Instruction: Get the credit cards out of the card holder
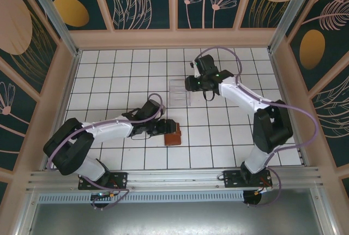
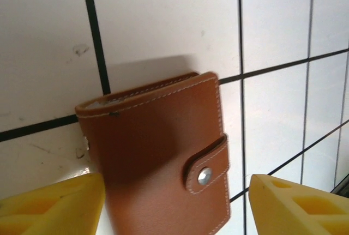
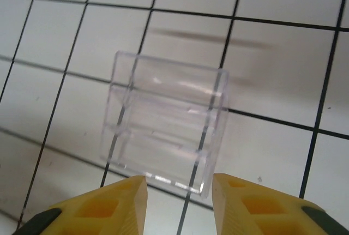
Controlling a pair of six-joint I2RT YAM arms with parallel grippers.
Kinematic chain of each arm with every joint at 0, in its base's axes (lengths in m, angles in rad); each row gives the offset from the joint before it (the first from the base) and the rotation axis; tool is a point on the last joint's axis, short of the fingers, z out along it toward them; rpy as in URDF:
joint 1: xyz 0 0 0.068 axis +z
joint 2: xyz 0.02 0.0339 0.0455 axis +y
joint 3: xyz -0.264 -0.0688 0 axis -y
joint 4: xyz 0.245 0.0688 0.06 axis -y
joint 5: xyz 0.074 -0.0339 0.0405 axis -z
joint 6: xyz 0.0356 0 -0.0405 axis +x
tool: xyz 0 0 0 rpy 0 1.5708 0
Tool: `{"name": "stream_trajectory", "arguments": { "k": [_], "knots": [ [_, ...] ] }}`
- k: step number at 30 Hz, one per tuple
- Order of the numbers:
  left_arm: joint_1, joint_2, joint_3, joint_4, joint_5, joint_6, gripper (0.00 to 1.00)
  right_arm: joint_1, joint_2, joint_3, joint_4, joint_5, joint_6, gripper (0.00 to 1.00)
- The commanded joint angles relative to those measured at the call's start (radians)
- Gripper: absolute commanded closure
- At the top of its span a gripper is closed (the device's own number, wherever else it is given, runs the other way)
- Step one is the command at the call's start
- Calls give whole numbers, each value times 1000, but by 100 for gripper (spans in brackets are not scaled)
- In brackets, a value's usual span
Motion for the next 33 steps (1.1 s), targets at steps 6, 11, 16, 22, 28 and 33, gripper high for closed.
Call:
{"name": "stream_trajectory", "arguments": {
  "k": [6, 11, 16, 22, 28, 33],
  "knots": [
    [12, -61, 14, -44, -111, -31, 38, 10, -114, -160, 99, -163, -391, 63],
    [33, -60, -6, -48, -101, -54, 44, 65, -124, -216, 67, -261, -619, 58],
    [35, -30, -6, -56, -79, -57, 52, 131, -113, -257, 54, -278, -796, 58],
    [34, -10, -23, -57, -91, -59, 58, 167, -66, -270, 30, -319, -890, 63],
    [34, 27, -40, -31, -68, -55, 68, 211, -38, -296, 28, -312, -963, 67],
    [35, 39, -51, -18, -57, -52, 71, 240, -36, -310, 9, -338, -1011, 67]
  ]
}}
